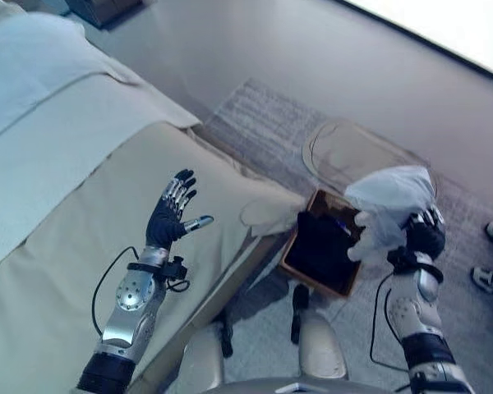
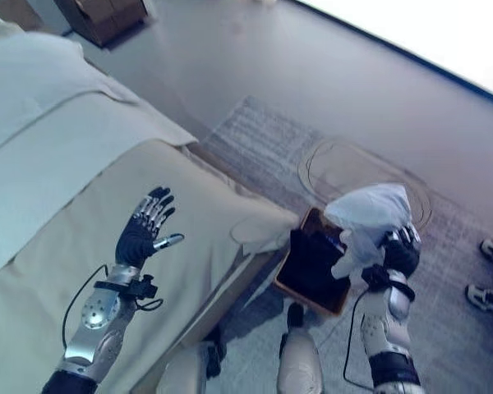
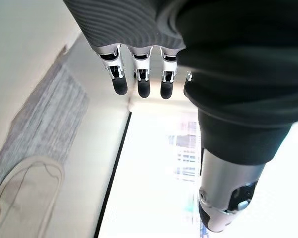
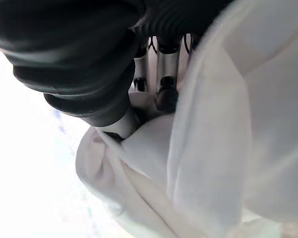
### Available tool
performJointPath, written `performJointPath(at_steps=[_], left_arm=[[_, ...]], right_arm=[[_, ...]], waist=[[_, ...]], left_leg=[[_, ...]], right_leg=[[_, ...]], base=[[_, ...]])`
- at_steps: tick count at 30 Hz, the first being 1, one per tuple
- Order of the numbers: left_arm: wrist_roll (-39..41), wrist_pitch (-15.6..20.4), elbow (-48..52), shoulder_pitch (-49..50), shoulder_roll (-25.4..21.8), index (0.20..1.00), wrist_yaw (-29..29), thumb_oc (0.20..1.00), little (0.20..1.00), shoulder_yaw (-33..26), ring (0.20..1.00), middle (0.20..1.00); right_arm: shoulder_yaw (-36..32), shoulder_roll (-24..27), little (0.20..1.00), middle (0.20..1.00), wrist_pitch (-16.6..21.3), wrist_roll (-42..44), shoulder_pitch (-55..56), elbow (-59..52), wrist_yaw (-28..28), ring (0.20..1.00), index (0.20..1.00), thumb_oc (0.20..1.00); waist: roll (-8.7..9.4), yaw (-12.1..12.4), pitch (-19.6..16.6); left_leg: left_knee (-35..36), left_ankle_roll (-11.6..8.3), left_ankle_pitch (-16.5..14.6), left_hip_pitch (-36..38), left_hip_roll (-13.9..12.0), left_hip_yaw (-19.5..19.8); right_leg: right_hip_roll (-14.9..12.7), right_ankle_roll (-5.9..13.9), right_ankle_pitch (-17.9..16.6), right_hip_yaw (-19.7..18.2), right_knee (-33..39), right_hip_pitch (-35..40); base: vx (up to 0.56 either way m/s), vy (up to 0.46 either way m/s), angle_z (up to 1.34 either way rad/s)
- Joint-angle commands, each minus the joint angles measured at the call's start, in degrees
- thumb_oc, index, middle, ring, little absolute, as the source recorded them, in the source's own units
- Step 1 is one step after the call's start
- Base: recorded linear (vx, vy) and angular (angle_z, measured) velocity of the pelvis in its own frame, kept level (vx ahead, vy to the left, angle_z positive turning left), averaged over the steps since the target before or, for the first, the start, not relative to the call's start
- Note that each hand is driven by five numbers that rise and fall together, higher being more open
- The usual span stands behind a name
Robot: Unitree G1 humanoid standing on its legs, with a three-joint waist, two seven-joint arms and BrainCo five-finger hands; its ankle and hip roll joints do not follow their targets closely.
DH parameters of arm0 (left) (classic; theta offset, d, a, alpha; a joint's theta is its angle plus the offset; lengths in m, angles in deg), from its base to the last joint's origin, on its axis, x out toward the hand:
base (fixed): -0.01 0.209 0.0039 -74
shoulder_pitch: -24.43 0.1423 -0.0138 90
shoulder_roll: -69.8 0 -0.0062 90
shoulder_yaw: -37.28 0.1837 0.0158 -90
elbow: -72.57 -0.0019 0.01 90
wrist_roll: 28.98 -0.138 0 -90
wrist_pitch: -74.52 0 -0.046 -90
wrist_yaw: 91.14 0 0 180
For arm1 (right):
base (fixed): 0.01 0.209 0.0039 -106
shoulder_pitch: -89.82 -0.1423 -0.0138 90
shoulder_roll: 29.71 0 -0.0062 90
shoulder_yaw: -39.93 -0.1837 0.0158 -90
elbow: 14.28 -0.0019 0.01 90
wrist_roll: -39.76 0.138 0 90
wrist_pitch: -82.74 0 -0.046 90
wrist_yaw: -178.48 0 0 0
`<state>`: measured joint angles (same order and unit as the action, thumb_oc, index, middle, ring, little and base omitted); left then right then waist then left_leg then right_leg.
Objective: Pick up clothes into the bucket
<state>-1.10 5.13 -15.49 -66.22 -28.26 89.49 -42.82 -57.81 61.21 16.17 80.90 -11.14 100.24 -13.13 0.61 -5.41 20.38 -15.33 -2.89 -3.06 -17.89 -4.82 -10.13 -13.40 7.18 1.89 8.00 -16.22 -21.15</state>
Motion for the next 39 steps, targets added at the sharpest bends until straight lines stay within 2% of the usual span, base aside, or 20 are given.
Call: performJointPath(at_steps=[1, 7, 8, 14, 15, 18, 21, 25, 30, 35, 39], left_arm=[[1.01, 4.44, 4.45, 0.98, -0.58, 1.0, -1.56, 1.0, 1.0, -1.12, 1.0, 1.0], [-0.16, 5.12, 4.95, -0.53, -1.55, 1.0, -4.39, 1.0, 1.0, 0.55, 1.0, 1.0], [-0.85, 5.57, 5.94, -1.04, -2.3, 1.0, -5.43, 1.0, 1.0, 0.49, 1.0, 1.0], [-2.13, 5.8, 7.6, -1.87, -3.11, 1.0, -8.1, 1.0, 1.0, 1.33, 1.0, 1.0], [-2.31, 6.04, 7.97, -1.87, -3.33, 1.0, -8.6, 1.0, 1.0, 1.45, 1.0, 1.0], [-2.12, 6.33, 8.97, -3.08, -3.59, 1.0, -10.07, 1.0, 1.0, 2.26, 1.0, 1.0], [-2.03, 6.51, 9.86, -3.76, -3.79, 1.0, -10.74, 1.0, 1.0, 2.48, 1.0, 1.0], [-1.8, 6.78, 10.82, -4.23, -4.47, 1.0, -11.78, 1.0, 1.0, 4.78, 1.0, 1.0], [-1.19, 7.12, 11.18, -4.68, -4.79, 1.0, -12.48, 1.0, 1.0, 5.77, 1.0, 1.0], [-0.53, 7.46, 11.22, -5.11, -5.48, 1.0, -12.84, 1.0, 1.0, 6.65, 1.0, 1.0], [-0.68, 7.38, 11.25, -5.53, -5.63, 1.0, -13.1, 1.0, 1.0, 7.13, 1.0, 1.0]], right_arm=[[1.74, 3.97, 0.2, 0.2, 3.24, -4.4, -3.26, -3.02, -2.32, 0.2, 0.2, 0.2], [4.43, 7.35, 0.2, 0.2, 2.98, -7.12, -10.29, 0.61, -6.35, 0.2, 0.2, 0.2], [5.35, 8.52, 0.2, 0.2, 3.06, -7.7, -12.68, 0.63, -7.69, 0.2, 0.2, 0.2], [6.49, 11.28, 0.2, 0.2, 2.86, -8.3, -17.58, 3.03, -9.79, 0.2, 0.2, 0.2], [6.79, 11.89, 0.2, 0.2, 2.87, -8.38, -18.65, 3.68, -10.26, 0.2, 0.2, 0.2], [8.39, 13.5, 0.2, 0.2, 2.69, -8.38, -22.26, 5.97, -11.79, 0.2, 0.2, 0.2], [9.05, 14.05, 0.2, 0.2, 2.61, -7.59, -24.46, 9.27, -12.25, 0.2, 0.2, 0.2], [12.52, 16.12, 0.2, 0.2, 0.09, -7.35, -30.14, 19.61, -12.28, 0.2, 0.2, 0.2], [16.02, 16.92, 0.2, 0.2, -2.01, -8.54, -33.89, 26.69, -11.64, 0.2, 0.2, 0.2], [18.77, 18.69, 0.2, 0.2, -4.03, -9.74, -39.73, 34.77, -11.55, 0.2, 0.2, 0.2], [19.52, 20.02, 0.2, 0.2, -4.56, -9.98, -42.26, 37.17, -11.76, 0.2, 0.2, 0.2]], waist=[[0.1, 0.46, -0.72], [-1.28, 0.72, 2.91], [-1.83, 0.59, 4.1], [-3.22, 0.59, 6.05], [-3.69, 0.77, 6.38], [-4.32, 0.87, 7.86], [-4.73, 0.97, 8.15], [-5.66, 1.85, 8.72], [-6.06, 2.31, 9.07], [-6.62, 3.03, 8.9], [-6.83, 3.07, 8.95]], left_leg=[[-11.04, 0.59, -5.62, -4.13, -3.07, 4.32], [-17.05, 0.82, -7.44, -10.84, -4.34, 3.64], [-19.16, 0.92, -7.95, -14.25, -4.44, 3.44], [-23.61, 1.1, -8.84, -22.12, -4.51, 3.59], [-24.53, 0.7, -10.67, -22.55, -4.43, 3.95], [-28.06, 0.84, -11.52, -27.61, -4.45, 4.1], [-30.1, 0.84, -11.98, -30.5, -4.32, 4.43], [-34.33, 1.47, -13.26, -35.96, -3.64, 5.5], [-36.48, 1.77, -13.68, -39.2, -3.45, 6.12], [-37.09, 1.67, -13.46, -42.23, -2.81, 6.21], [-36.8, 1.5, -13.04, -42.98, -2.54, 6.05]], right_leg=[[-3.39, 2.4, -2.45, -0.69, -4.65, -1.96], [-2.32, 1.56, -0.76, -2.7, -10.55, -10.24], [-1.93, 1.2, -0.17, -3.85, -12.36, -14.03], [-1.63, 0.76, 0.52, -5.39, -17.04, -22.28], [-1.45, 1.11, 2.18, -5.79, -18.53, -23.08], [-1.35, 0.78, 2.95, -6.45, -21.91, -28.11], [-1.29, 0.52, 3.68, -6.86, -24.15, -30.81], [-1.05, -0.2, 4.99, -7.72, -28.87, -36.01], [-1.35, -0.35, 5.53, -8.19, -31.25, -39.16], [-1.57, -0.58, 5.73, -8.55, -32.48, -42.33], [-1.77, -0.55, 5.64, -8.66, -32.62, -43.24]], base=[[-0.08, -0.026, -0.08], [-0.11, -0.018, -0.14], [-0.12, 0.0, -0.19], [-0.07, -0.005, -0.16], [0.01, 0.02, 0.08], [-0.03, 0.003, -0.12], [-0.03, -0.011, -0.01], [-0.01, 0.009, 0.0], [0.0, 0.001, 0.01], [0.0, -0.001, 0.04], [0.0, 0.005, 0.17]])
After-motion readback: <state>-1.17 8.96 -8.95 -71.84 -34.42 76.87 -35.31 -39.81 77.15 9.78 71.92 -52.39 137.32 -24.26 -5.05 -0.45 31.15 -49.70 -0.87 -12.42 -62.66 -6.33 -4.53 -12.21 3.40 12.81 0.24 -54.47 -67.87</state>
